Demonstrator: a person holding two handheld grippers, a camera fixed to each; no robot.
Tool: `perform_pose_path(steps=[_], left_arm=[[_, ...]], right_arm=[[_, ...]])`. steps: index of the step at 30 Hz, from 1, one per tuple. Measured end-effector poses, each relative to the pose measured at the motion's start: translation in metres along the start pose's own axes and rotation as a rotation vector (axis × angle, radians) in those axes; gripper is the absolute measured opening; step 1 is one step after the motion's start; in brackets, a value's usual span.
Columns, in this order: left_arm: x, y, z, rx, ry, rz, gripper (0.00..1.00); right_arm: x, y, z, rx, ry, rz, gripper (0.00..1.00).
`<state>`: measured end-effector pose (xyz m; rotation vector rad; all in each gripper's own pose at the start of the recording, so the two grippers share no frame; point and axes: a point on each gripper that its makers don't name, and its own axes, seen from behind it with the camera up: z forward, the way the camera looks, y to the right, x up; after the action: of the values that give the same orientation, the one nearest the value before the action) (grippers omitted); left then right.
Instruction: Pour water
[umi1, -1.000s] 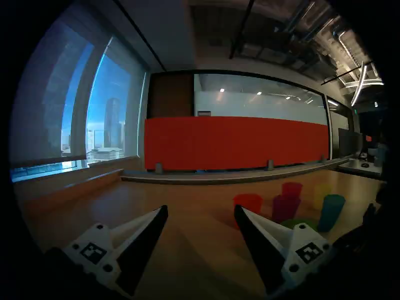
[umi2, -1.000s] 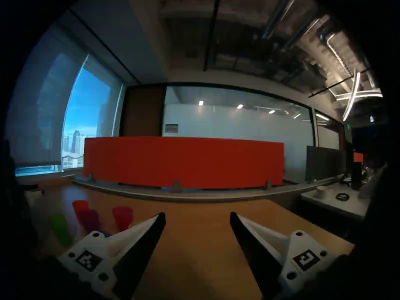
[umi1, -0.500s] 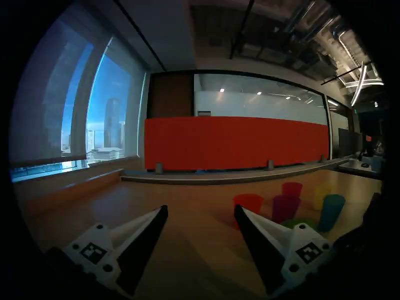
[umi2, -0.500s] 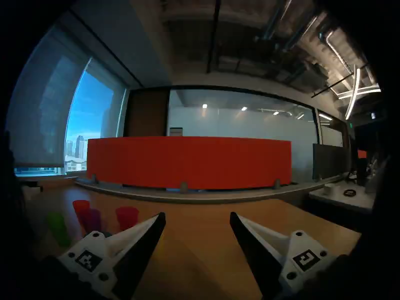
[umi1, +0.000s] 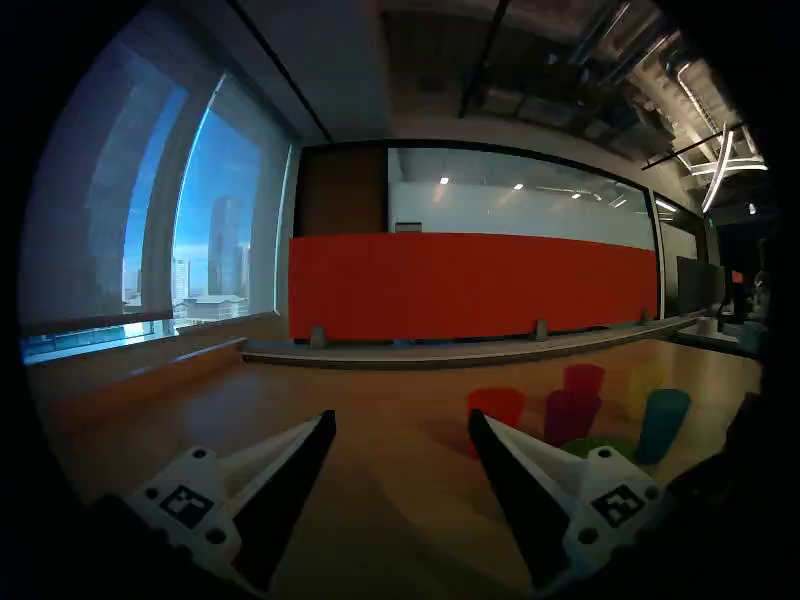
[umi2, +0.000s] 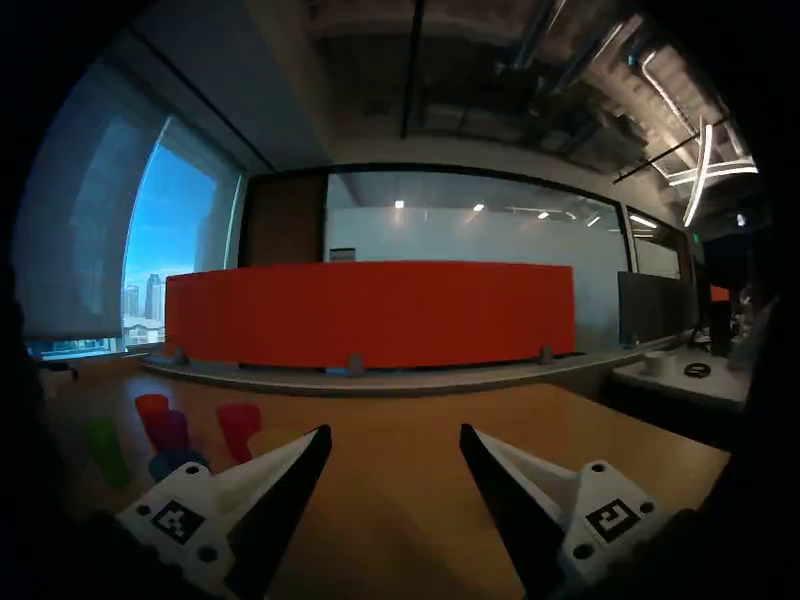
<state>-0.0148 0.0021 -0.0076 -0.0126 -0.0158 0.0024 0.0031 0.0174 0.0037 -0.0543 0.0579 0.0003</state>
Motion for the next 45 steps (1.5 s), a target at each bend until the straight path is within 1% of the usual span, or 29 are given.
perform_pose_path(steps=[12,24,45], left_arm=[[0.0,0.0,0.0,0.0,0.0,0.0,0.98],[0.0,0.0,0.0,0.0,0.0,0.0,0.99],[0.0,0.0,0.0,0.0,0.0,0.0,0.99]], right_arm=[[-0.009,-0.001,0.005,0.002,-0.007,-0.019,0.99],[-0.014,-0.001,0.007,-0.004,-0.027,-0.016,0.99],[-0.015,-0.001,0.006,-0.004,-0.031,-0.014,0.99]])
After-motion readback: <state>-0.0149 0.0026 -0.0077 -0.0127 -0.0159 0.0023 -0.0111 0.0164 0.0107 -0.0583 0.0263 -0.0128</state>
